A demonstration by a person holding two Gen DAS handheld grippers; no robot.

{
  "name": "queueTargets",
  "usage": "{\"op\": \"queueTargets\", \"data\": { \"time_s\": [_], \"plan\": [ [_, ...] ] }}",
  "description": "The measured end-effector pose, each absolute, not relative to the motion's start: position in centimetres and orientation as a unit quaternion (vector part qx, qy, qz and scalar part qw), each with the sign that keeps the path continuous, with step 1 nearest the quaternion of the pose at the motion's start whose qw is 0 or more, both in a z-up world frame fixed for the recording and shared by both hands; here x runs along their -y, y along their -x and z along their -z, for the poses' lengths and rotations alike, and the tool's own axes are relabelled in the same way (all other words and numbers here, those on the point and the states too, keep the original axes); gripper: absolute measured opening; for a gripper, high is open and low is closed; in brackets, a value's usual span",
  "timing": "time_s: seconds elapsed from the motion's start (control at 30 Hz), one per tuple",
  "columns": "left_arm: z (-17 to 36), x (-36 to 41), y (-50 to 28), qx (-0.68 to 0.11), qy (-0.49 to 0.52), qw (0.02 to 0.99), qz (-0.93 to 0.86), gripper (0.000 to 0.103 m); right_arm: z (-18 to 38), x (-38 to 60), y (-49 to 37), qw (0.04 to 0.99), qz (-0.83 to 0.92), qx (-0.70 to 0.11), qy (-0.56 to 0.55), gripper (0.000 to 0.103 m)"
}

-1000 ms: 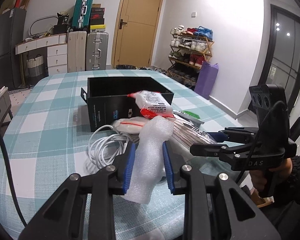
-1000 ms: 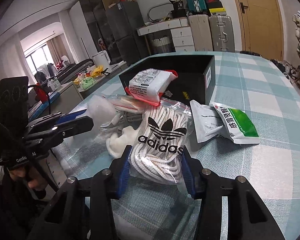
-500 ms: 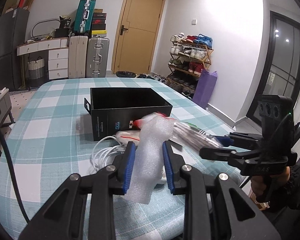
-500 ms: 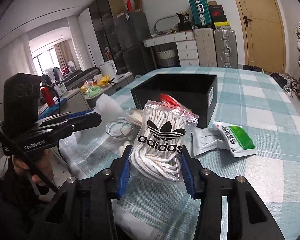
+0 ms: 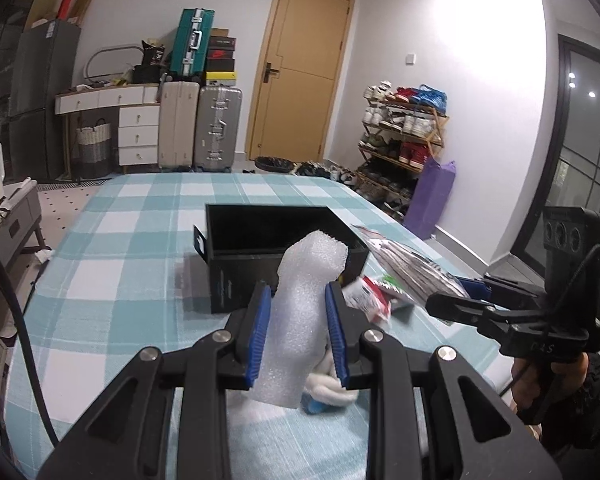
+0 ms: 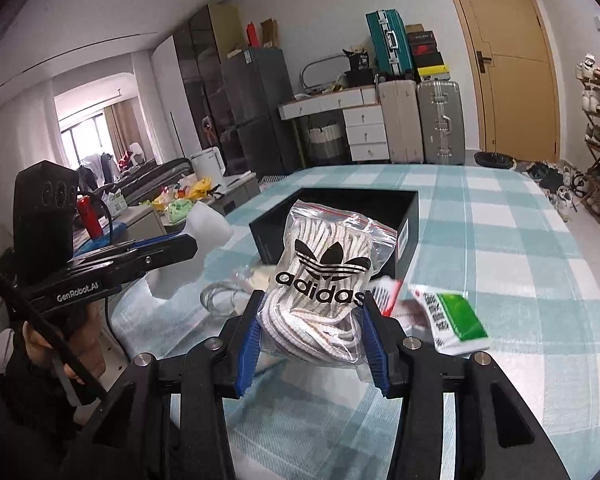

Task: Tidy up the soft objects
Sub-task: 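Lift the foam sleeve with the left tool while the right tool carries the adidas bag over the black box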

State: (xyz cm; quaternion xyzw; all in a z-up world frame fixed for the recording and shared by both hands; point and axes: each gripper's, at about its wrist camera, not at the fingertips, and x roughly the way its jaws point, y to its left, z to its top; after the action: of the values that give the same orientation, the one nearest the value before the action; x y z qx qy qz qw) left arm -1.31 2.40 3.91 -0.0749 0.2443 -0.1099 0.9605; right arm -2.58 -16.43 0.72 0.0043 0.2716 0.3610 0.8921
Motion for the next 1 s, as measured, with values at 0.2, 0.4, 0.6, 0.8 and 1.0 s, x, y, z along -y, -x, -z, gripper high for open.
{"op": "queueTargets", "data": {
  "time_s": [0.2,0.4,0.6,0.8,1.0],
  "plan": [
    [-5.3,-3.1,0.1,-0.231,0.07,0.966,0.094,0.026,-2.5,16.7,1.7,0.903,-0.349,-0.252,-0.002,0.045],
    [-6.3,-3.6,-1.2,-0.225,0.066,0.969,0.083,0.026,-4.0,16.9,0.5,0.909,-0.342,-0.238,0.002,0.045],
    [-7.0,-3.8,-2.8,-0.22,0.06,0.971,0.076,0.026,-5.2,16.5,-1.5,0.91,-0.34,-0.236,0.009,0.045],
    [-7.2,-4.2,-4.8,-0.223,0.064,0.97,0.067,0.026,-5.7,15.4,-3.5,0.906,-0.348,-0.243,0.007,0.045],
    [-7.0,-3.9,-7.3,-0.23,0.062,0.969,0.066,0.026,-5.7,14.0,-5.3,0.899,-0.355,-0.254,0.007,0.045]
  ]
}}
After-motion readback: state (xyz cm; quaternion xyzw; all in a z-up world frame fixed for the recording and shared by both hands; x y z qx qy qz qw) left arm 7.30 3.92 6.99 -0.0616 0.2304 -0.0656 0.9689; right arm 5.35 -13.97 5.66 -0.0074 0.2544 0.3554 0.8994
